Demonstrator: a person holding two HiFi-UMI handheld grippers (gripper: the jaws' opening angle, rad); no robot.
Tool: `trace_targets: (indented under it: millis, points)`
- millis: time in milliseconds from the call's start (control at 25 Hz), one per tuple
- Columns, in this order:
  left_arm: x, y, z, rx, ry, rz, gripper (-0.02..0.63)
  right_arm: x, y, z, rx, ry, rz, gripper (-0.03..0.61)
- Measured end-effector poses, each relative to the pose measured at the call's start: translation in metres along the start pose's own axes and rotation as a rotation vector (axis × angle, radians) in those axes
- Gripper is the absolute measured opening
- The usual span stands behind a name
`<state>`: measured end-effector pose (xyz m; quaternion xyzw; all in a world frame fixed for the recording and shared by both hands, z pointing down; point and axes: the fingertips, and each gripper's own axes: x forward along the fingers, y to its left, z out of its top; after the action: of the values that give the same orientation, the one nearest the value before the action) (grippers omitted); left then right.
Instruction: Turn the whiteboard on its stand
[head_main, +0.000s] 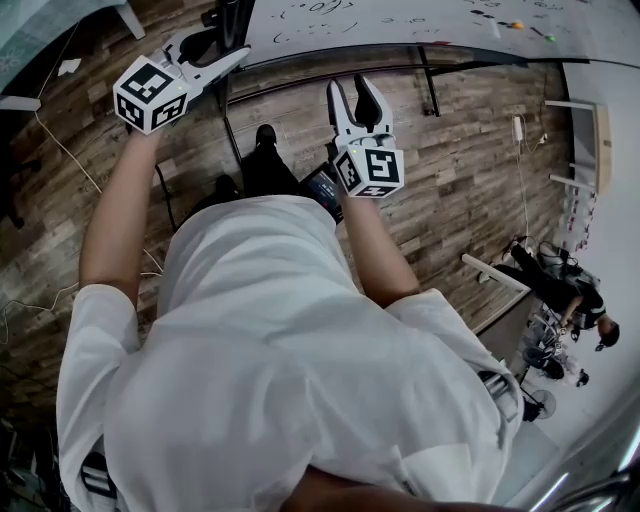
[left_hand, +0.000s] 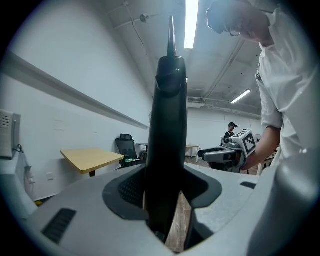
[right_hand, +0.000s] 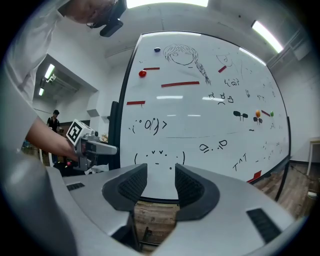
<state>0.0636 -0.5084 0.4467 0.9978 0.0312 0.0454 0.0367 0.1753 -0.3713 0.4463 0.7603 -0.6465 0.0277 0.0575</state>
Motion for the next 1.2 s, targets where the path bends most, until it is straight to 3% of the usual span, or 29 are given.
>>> trace_targets:
  millis: [640, 1200]
  points:
    - [-0.009, -0.003, 0.010, -0.011, -0.032, 0.040, 0.198, 0.005, -0.008, 0.008, 0.003, 0.005, 0.089, 0.166]
    - [-0.010, -0.005, 0.017, -0.017, -0.026, 0.074, 0.198, 0.027, 0.001, 0.014, -0.002, 0.002, 0.224, 0.161]
